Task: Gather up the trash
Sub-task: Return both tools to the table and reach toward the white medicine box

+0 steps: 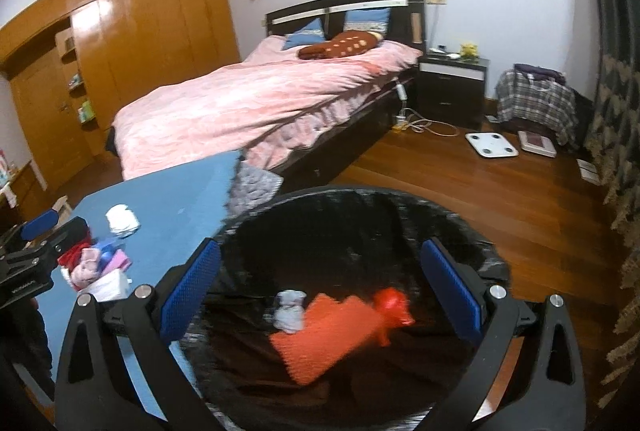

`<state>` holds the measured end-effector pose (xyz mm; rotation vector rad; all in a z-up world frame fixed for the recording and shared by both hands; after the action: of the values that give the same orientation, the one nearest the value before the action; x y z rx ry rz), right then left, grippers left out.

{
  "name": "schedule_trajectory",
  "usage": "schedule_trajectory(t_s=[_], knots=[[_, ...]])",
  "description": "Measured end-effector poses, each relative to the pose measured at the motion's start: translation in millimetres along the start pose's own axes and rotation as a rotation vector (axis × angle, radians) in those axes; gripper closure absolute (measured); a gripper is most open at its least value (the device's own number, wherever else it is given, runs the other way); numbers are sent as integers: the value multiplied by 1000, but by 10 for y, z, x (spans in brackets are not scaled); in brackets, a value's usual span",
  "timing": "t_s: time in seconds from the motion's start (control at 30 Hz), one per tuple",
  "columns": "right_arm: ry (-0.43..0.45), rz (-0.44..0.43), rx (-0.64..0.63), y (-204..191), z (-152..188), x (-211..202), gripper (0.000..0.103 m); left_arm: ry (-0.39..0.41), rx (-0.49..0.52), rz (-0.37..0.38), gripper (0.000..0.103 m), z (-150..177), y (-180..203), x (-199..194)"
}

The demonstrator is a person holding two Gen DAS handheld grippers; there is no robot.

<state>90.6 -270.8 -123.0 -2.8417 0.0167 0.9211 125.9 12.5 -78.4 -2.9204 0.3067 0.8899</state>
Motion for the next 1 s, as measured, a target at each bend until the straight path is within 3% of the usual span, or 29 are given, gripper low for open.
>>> schedule_trajectory(t_s=[0.5, 1.0], knots=[[-21, -190, -157, -1308, -2, 156, 5, -1, -105, -192, 6, 298, -1064, -369], [-129, -279, -246, -2160, 535, 512, 5, -75, -173, -316, 6, 884, -1731, -420]])
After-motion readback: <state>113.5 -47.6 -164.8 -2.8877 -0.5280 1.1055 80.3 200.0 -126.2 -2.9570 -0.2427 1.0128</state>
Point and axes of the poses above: each gripper's, at about its wrist camera, not at the fingertips, and x roughly the way its jaws point, y to its right, z to its underside, the point moved 4 cm from there along x, roughly the way its jaws point, and after that the axes turned 2 degrees about -y, right-handed, at the moved point
